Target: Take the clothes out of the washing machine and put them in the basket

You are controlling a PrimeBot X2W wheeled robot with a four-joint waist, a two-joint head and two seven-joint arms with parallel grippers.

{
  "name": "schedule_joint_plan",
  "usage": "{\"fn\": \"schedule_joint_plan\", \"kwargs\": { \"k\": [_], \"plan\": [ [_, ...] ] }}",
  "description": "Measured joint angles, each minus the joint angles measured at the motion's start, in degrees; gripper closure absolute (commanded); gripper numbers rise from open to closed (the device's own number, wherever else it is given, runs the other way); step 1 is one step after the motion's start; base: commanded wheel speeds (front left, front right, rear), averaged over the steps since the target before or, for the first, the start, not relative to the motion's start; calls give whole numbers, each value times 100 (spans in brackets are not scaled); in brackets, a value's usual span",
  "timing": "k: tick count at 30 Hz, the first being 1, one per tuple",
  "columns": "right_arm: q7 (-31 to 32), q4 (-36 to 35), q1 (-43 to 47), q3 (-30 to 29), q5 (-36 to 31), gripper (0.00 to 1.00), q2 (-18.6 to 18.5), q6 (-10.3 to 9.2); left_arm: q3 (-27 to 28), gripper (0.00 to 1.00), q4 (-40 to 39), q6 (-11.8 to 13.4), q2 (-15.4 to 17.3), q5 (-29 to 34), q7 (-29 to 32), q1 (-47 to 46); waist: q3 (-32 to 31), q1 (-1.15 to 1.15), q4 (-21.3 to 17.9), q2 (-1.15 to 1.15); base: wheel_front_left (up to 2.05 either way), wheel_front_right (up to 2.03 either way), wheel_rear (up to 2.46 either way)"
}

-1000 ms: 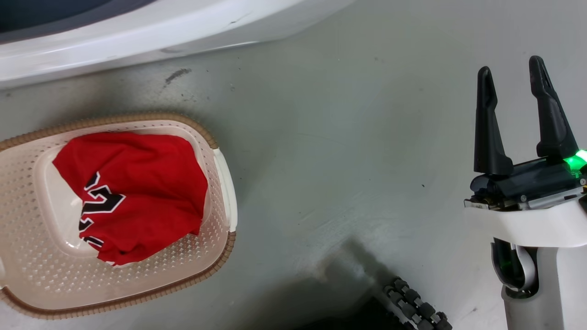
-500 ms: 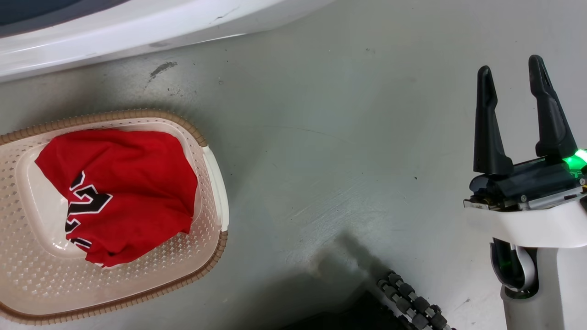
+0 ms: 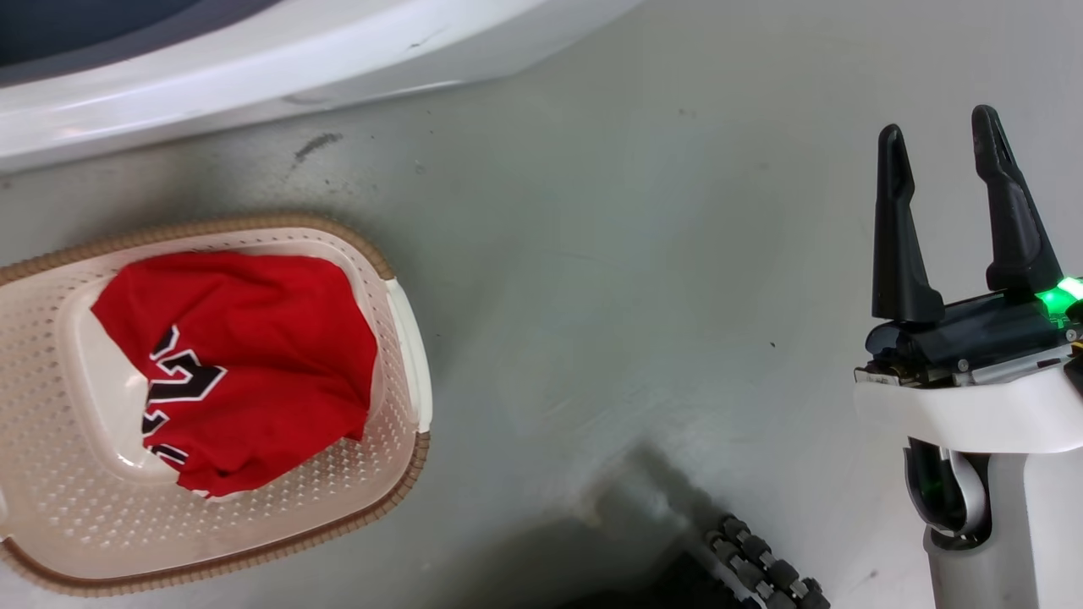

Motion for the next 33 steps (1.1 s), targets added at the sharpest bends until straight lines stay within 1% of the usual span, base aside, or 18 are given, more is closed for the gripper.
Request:
{"fn": "schedule_joint_plan", "kwargs": {
  "k": [5, 10, 19, 24, 25, 30, 33],
  "plan": [
    [0, 49, 2, -11, -111, 0, 1, 0, -9, 100, -12, 0, -125, -114, -657, 355, -258, -1, 109, 0, 0, 0, 0],
    [0, 105, 30, -58, -220, 0, 1, -1, 13, 100, -23, 0, -383, -322, -1313, 778, -603, -1, 270, 0, 0, 0, 0],
    [0, 274, 373, -33, -508, 0, 2, 0, -88, 100, -118, 0, -800, -689, -2458, 1866, -1402, -1, 615, 0, 0, 0, 0],
    [0, 356, 559, -11, -605, 0, 3, 0, -70, 100, -157, 0, -932, -926, -3048, 2540, -1876, -1, 791, 0, 0, 0, 0],
    [0, 380, 638, 0, -621, 0, 3, -1, -40, 100, -167, 0, -970, -1013, -3285, 2806, -2060, -1, 850, 0, 0, 0, 0],
    [0, 428, 812, -3, -670, 0, 3, 0, -2, 100, -318, 15, -1032, -1106, -3669, 3377, -2481, -2, 976, 0, 0, 0, 0],
    [-1, 453, 930, 2, -703, 0, 2, 0, 58, 100, -587, 92, -1078, -1138, -3756, 3717, -2713, -2, 1054, 0, 0, 0, 0]
  ]
}}
